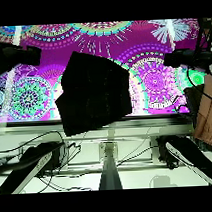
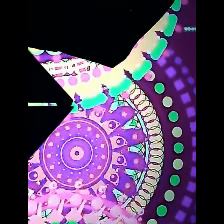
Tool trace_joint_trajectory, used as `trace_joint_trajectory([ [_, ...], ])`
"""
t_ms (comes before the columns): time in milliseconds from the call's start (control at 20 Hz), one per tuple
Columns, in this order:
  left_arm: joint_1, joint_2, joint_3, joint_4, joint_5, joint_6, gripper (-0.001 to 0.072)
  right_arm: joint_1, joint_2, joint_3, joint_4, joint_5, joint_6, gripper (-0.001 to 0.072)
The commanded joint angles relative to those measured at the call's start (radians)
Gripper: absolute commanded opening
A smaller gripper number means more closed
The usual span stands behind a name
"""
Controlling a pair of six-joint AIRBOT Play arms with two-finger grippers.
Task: Fold the clothes and pants, and hang the long-sleeved shirts on hangers.
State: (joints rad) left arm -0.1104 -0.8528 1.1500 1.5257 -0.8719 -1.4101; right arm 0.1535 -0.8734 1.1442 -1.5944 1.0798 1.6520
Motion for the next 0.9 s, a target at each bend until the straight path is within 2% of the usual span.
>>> trace_joint_trajectory([
  [0,0.0,0.0,0.001,0.0,0.0,0.0,0.069,0.001,0.0,0.0,0.0,0.0,0.0,0.0036],
  [500,0.0,0.0,0.001,0.0,0.0,0.0,0.069,0.001,0.0,0.0,0.001,-0.002,-0.005,0.0037],
  [650,0.0,0.0,0.001,0.0,0.012,0.002,0.069,-0.039,-0.021,-0.001,-0.037,-0.021,-0.154,0.0035],
  [750,0.0,0.001,0.001,-0.001,0.042,0.003,0.0689,-0.127,-0.076,-0.005,-0.036,0.053,-0.239,0.0034],
  [850,0.0,0.001,0.001,-0.001,0.041,-0.001,0.069,-0.235,-0.157,-0.045,0.029,0.167,-0.336,0.0034],
])
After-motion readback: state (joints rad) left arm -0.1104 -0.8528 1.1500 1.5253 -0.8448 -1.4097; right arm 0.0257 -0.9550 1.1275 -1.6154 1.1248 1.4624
